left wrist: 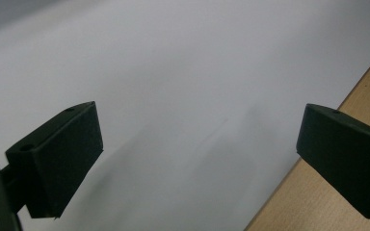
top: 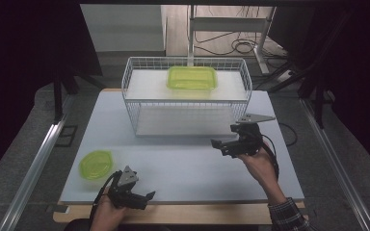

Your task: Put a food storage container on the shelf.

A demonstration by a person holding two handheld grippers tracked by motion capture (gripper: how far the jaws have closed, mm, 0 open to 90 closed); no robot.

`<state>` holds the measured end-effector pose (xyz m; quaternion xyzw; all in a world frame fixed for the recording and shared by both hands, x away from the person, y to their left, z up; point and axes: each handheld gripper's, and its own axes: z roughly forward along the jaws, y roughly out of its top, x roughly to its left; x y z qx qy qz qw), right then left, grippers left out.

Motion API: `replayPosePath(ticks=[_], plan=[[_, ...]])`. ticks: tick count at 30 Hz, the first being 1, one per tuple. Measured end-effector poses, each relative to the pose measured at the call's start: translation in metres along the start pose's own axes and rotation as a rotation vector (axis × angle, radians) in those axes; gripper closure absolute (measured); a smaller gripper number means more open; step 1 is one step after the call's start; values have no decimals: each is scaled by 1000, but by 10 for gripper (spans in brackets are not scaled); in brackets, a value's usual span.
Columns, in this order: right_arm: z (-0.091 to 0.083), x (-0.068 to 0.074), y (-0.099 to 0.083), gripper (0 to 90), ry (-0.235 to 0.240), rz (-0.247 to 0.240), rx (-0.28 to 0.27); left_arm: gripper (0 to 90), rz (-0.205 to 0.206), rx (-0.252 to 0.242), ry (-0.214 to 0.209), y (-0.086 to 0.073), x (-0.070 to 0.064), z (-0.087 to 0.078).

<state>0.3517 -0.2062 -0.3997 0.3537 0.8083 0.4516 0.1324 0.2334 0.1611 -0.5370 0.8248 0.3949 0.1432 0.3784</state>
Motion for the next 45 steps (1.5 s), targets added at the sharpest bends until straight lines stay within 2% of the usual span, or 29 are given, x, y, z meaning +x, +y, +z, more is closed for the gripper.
replayPosePath(ticks=[9, 17, 25, 30, 41, 45], plan=[[3, 4, -27, 21, -20, -36, 11, 20, 5, 2, 4, 0, 0, 0], [6, 2, -52, 24, -24, -22, 18, 20, 0, -2, 4, 0, 0, 0], [4, 4, -69, 28, -34, -32, 33, 19, 1, -4, 3, 0, 0, -1], [3, 5, -78, 46, -31, -28, 50, 19, 5, -2, 4, 0, -1, 0], [0, 2, -103, 46, -73, -37, 96, 20, 17, 14, 9, 0, -2, 1], [1, 1, -111, 46, -71, -30, 113, 20, 21, 16, 12, 0, -2, 2]])
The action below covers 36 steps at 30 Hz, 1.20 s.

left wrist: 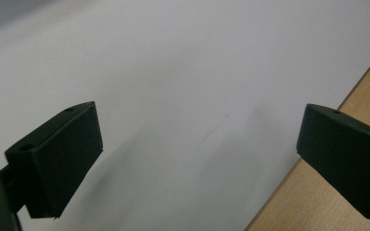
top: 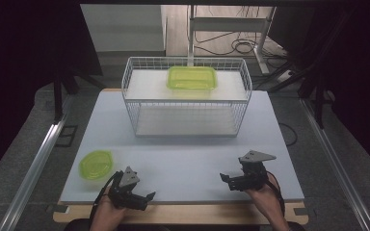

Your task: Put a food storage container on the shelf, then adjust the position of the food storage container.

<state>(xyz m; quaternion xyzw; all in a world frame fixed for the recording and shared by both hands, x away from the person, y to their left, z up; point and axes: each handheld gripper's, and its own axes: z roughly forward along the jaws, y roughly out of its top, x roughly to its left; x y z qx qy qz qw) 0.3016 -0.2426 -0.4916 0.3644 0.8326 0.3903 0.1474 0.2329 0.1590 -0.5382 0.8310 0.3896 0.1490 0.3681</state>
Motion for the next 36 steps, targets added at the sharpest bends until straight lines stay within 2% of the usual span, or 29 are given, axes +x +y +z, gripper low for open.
replayPosePath(ticks=[5, 9, 13, 15, 17, 18, 20, 21, 22, 24, 27, 30, 31, 32, 35, 36], plan=[[5, 0, -7, 46, -3, -9, 34, 21, 1, -1, 0, 0, 0, 0], [8, 0, -8, 46, -3, -13, 38, 22, -19, -5, -9, 2, 0, -1], [8, -1, -9, 46, -2, -12, 45, 23, -32, -3, 3, 4, 1, -3], [10, -1, -10, 46, 4, -9, 46, 26, -53, -6, -11, 8, 3, -6], [10, -1, -10, 46, 4, -11, 45, 45, -62, -8, -15, 9, 4, -7], [10, -1, -10, 46, 5, -13, 47, 65, -58, -10, 3, 14, 6, -11], [10, -1, -10, 46, 6, -13, 47, 135, -53, -13, 9, 16, 7, -14], [10, -1, -10, 46, 6, -13, 48, 135, -47, -17, 14, 19, 8, -17], [10, -1, -10, 47, 5, -11, 47, 269, -54, -28, -5, 23, 12, -22], [10, -1, -10, 48, 6, -9, 47, 429, -78, -45, -44, 26, 18, -27], [11, 0, -10, 49, 8, -8, 49, 631, -89, -50, -51, 28, 22, -29], [12, 1, -10, 49, 9, -14, 51, 759, -80, -37, -14, 32, 31, -35], [12, 1, -10, 49, 9, -14, 51, 799, -80, -37, -14, 32, 31, -35], [12, 1, -9, 49, 9, -15, 51, 835, -78, -36, 6, 34, 37, -38], [12, 1, -10, 49, 8, -16, 52, 898, -87, -35, 19, 36, 45, -41], [11, 0, -10, 51, 7, -18, 55, 899, -101, -35, 31, 37, 53, -44]])
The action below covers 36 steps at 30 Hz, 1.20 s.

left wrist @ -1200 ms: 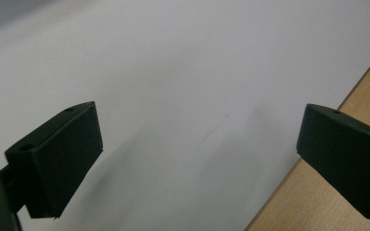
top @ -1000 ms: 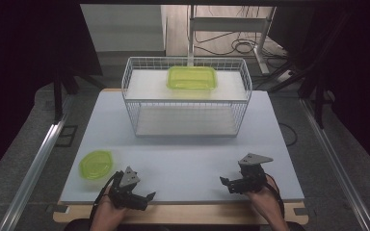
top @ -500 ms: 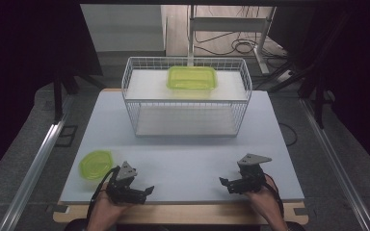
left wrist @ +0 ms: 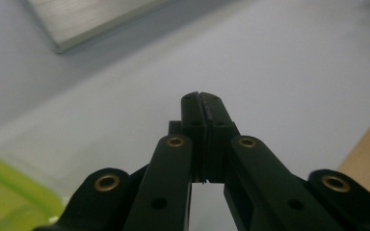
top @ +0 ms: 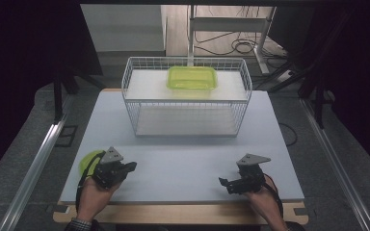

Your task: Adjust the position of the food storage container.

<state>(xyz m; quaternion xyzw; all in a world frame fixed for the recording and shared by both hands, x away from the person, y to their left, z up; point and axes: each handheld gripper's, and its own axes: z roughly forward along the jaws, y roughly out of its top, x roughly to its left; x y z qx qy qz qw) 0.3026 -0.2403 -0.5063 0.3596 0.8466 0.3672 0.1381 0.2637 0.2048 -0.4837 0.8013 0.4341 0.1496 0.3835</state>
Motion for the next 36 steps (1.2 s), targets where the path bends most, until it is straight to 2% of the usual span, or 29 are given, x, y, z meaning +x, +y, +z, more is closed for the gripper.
replayPosePath(ticks=[2, 3, 9, 11, 14, 16, 19, 20, 24, 25, 26, 27, 28, 36], plan=[[0, 0, 0, 51, 0, 1, 1, 899, -5, -1, 9, 1, 4, -2], [1, 0, 0, 52, 0, 2, 3, 899, -22, -7, 22, 2, 10, -6], [2, 2, 0, 53, 3, -3, 5, 899, -54, -21, 96, 0, 29, -19], [2, 2, 0, 53, 4, -4, 6, 899, -61, -25, 104, -1, 33, -21], [3, 2, -1, 53, 13, -3, 8, 899, -98, -35, 139, -8, 48, -30], [4, 2, -1, 53, 15, -4, 10, 899, -105, -36, 150, -10, 51, -32], [7, 4, -1, 53, 26, -10, 15, 899, -135, -51, 200, -18, 65, -42], [7, 5, -1, 53, 29, -13, 19, 899, -135, -51, 200, -18, 65, -42], [9, 6, -2, 53, 31, -22, 21, 900, -168, -66, 253, -28, 78, -54], [9, 6, -2, 53, 31, -22, 21, 900, -168, -66, 253, -28, 78, -54], [9, 6, -2, 53, 31, -20, 22, 899, -178, -64, 279, -33, 82, -56], [9, 5, -2, 53, 32, -19, 21, 900, -178, -64, 279, -33, 82, -56], [9, 5, -2, 53, 32, -18, 22, 899, -193, -59, 302, -38, 87, -56], [10, 7, -2, 56, 35, -27, 34, 899, -248, -66, 360, -57, 101, -59]])
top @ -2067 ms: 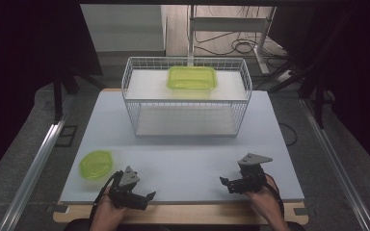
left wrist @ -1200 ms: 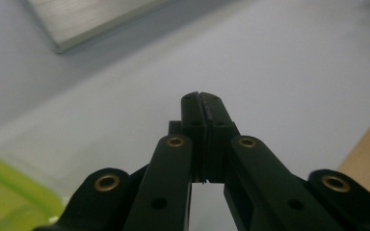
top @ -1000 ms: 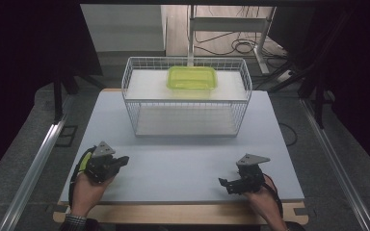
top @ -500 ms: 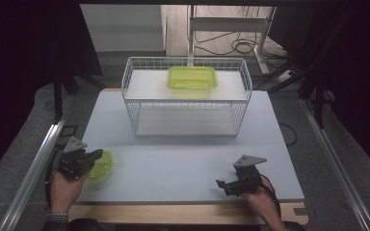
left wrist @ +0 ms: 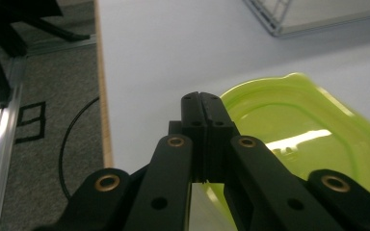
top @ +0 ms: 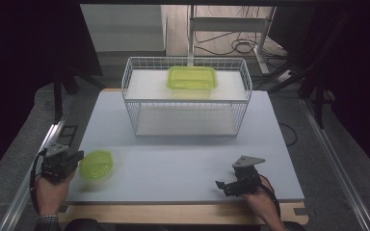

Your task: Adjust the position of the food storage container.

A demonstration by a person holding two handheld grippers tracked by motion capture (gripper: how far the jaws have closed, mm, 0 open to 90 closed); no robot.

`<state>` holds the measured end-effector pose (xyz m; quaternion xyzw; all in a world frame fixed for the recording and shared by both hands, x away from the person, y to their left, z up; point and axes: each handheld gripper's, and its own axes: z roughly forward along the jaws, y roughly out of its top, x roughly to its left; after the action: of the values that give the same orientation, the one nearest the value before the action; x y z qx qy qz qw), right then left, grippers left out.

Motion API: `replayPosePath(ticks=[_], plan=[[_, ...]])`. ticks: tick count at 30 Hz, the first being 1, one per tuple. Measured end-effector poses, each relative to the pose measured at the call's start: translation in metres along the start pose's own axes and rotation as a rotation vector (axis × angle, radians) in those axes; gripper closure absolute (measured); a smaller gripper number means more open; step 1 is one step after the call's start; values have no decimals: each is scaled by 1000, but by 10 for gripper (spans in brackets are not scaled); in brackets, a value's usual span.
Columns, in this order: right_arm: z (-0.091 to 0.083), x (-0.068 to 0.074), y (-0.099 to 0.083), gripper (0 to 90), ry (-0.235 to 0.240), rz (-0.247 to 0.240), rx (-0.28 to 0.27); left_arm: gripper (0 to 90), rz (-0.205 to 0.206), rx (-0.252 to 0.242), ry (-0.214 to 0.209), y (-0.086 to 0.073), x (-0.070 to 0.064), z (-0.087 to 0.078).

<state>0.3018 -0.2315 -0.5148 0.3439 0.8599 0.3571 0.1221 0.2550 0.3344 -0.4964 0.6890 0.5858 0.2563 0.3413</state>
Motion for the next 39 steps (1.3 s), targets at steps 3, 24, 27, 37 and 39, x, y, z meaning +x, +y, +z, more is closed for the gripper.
replayPosePath(ticks=[3, 24, 27, 37, 39], plan=[[0, 0, 0, 57, 1, -5, 6, 899, -17, 8, 19, -7, 4, 1], [4, 2, -1, 61, 2, -22, 30, 899, 22, 34, -32, -8, -38, 17], [4, 2, -1, 61, 3, -24, 31, 899, 48, 37, -58, -5, -52, 20], [4, 2, -1, 61, 4, -24, 27, 898, 117, 30, -138, 3, -92, 29], [4, 2, -1, 61, 2, -23, 24, 898, 124, 29, -142, 3, -94, 30]])
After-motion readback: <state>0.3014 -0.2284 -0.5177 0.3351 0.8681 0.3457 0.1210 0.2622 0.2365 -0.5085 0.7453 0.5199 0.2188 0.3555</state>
